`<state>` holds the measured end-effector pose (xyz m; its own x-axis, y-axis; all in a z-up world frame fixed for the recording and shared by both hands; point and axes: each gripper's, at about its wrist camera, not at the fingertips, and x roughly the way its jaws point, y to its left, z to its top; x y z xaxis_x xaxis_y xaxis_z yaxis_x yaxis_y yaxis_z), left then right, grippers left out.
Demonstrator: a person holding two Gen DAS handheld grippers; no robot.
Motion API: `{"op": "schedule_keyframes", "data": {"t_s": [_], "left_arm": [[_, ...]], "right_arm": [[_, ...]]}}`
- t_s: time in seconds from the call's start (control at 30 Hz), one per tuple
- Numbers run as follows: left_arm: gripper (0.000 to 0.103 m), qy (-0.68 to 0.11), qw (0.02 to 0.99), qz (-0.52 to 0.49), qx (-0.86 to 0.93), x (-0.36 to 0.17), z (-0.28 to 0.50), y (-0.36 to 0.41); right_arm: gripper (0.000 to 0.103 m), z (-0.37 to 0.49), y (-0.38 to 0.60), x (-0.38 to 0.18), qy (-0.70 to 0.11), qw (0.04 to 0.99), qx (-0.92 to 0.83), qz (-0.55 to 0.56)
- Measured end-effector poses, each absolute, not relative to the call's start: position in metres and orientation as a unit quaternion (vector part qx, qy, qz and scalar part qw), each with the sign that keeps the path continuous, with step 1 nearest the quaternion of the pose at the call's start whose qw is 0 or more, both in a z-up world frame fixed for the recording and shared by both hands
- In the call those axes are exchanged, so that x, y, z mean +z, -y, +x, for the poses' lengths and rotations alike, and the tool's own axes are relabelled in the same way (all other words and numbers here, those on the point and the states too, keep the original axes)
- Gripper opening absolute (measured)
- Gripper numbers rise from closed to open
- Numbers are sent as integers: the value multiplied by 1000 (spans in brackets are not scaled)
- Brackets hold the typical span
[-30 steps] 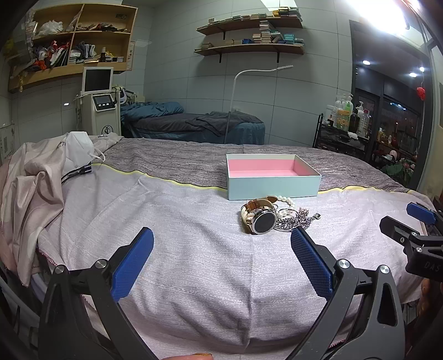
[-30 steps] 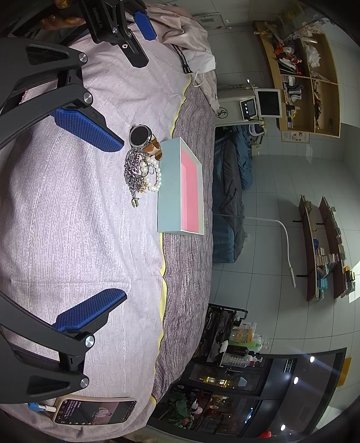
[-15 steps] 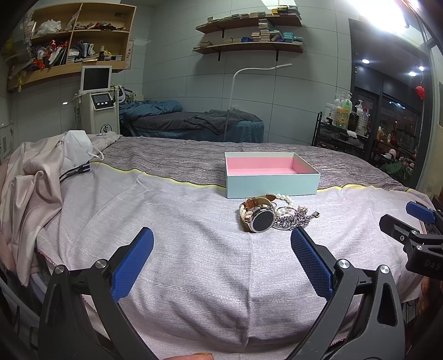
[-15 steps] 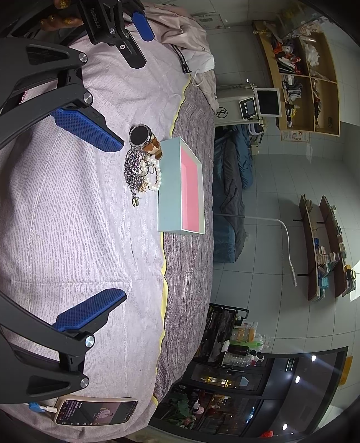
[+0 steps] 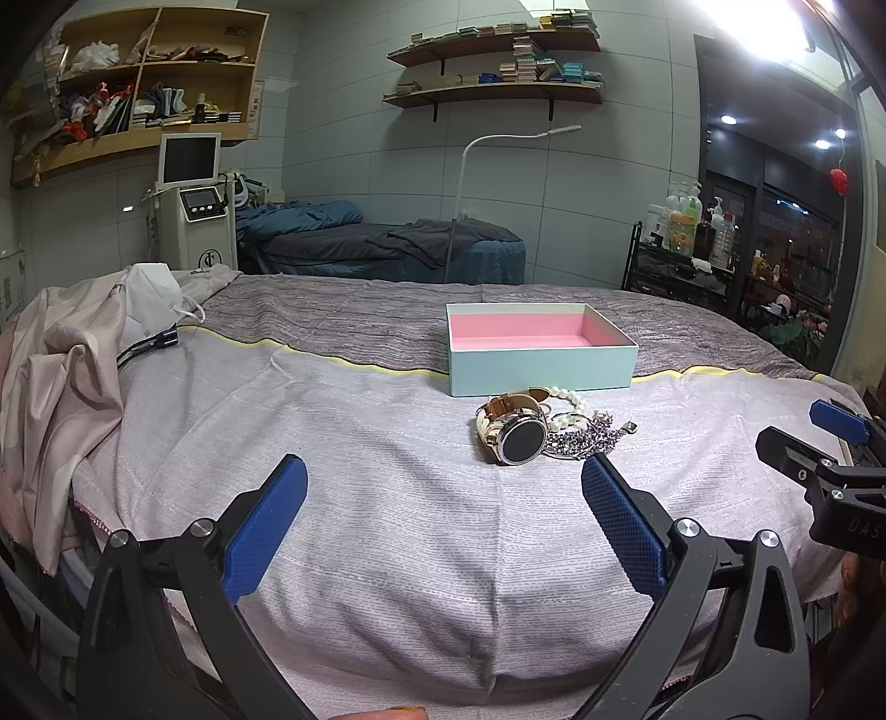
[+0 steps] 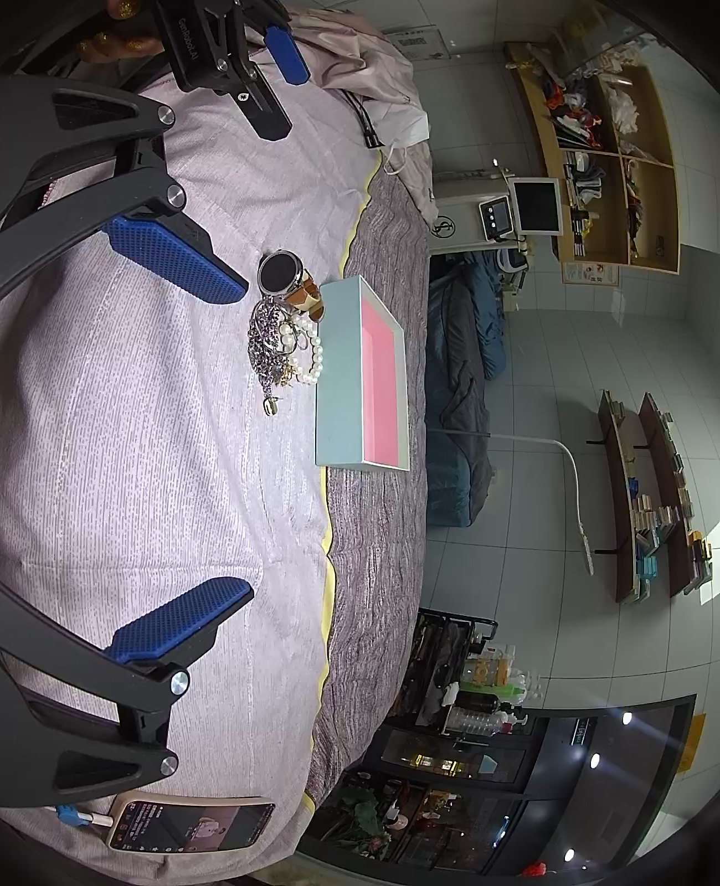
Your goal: Organize jewelry
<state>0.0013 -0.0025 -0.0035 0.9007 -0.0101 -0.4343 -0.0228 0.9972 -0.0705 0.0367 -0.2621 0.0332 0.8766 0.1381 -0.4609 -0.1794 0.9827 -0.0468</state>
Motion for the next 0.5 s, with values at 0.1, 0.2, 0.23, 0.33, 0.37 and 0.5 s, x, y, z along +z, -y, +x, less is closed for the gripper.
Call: {"op": "schedule_keyframes", "data": {"t_s": [0.1,0.2,0.23,0.33,0.37,0.5], "left_arm": [[98,-223,974,-36,4,-4,1,3],[98,-224,974,-37,4,-3,1,3],[98,-224,974,-37,4,-4,1,3],[98,-224,974,-36,4,-3,1,3],[98,-224,974,-36,4,-3,1,3],[98,-224,974,-36,4,-3,1,3]], "right_arm": [[97,37,262,33,-235,968,82,-43],[97,37,262,33,-235,967,82,-43],[97,37,262,33,-235,967,83,-43],[97,37,263,34,-235,968,83,-43],[97,37,263,33,-234,968,83,-43],[97,37,263,34,-235,968,82,-43]]}}
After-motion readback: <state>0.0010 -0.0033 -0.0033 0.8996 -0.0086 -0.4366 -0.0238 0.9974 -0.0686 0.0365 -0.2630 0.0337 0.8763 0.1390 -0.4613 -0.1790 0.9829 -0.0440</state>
